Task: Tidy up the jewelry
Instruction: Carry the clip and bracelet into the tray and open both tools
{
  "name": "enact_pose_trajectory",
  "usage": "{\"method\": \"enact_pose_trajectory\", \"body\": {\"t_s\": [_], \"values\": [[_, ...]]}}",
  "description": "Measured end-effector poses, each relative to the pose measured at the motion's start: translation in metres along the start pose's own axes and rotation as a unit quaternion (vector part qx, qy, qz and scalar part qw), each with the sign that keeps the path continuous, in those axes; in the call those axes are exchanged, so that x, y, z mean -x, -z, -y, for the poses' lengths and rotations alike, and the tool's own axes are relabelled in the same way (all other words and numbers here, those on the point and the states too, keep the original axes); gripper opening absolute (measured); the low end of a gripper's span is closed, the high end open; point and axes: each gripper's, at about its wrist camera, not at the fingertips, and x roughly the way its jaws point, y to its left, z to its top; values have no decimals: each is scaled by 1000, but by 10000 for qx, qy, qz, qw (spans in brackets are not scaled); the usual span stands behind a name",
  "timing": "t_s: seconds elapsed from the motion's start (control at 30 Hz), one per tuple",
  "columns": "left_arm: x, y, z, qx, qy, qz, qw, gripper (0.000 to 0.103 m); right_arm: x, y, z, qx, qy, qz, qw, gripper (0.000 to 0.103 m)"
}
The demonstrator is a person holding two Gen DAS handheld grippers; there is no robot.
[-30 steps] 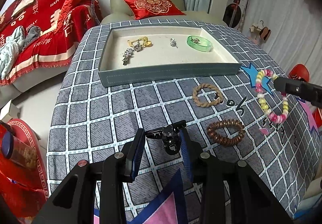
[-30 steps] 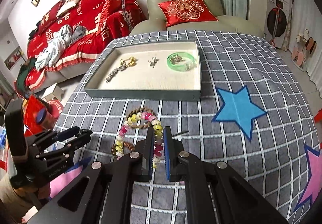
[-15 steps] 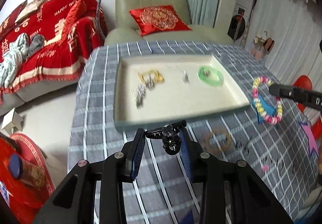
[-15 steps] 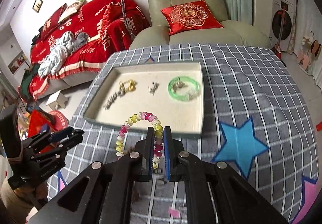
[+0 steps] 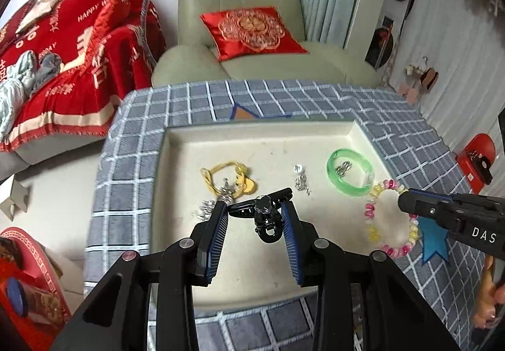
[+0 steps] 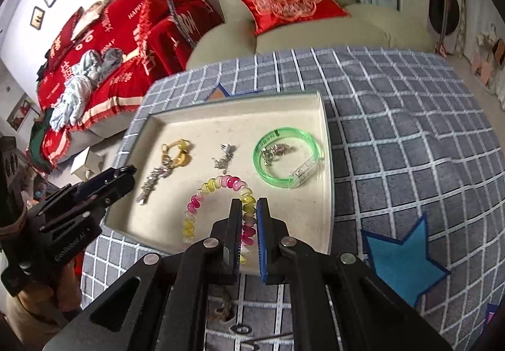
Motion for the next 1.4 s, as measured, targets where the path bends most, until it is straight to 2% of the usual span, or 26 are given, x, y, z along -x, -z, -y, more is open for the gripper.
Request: {"method": "enact_pose_trajectory", "body": {"t_s": [0.23, 0.43, 0.57, 0.87, 1.17, 1.23, 1.27, 1.3, 1.33, 1.37, 1.4], "values": [[-38, 7, 5, -78, -128, -313, 9994, 51, -39, 1, 11, -149, 104, -291, 9994, 10], [-56, 10, 3, -85, -214, -466, 9986, 51, -57, -3, 19, -200, 281, -328, 9989, 10], [-62, 11, 4, -85, -306, -505, 9982, 51, -59, -10, 20, -153, 447, -199, 9987, 10], [-62, 12, 8, -184, -493, -443, 9976, 52, -63, -11, 22, -82, 523, -195, 9984, 11], [-61, 12, 8, -161, -580, -463, 9971, 52, -57, -13, 15, -163, 279, -126, 9994, 12], [-59, 12, 8, -163, -602, -437, 9971, 52, -50, -14, 12, -179, 205, -44, 9996, 24], [-58, 12, 8, -163, -615, -419, 9971, 53, -46, -14, 11, -179, 172, 9, 9997, 47], [-57, 12, 8, -166, -634, -402, 9970, 58, -43, -15, 11, -180, 161, 60, 9997, 65], [-56, 12, 8, -164, -645, -386, 9970, 76, -37, -15, 9, -174, 152, 159, 9996, 67], [-54, 12, 8, -156, -641, -319, 9973, 83, -34, -15, 8, -171, 138, 186, 9996, 67], [-50, 12, 8, -164, -664, -226, 9974, 83, -31, -16, 7, -178, 112, 207, 9996, 67]]}}
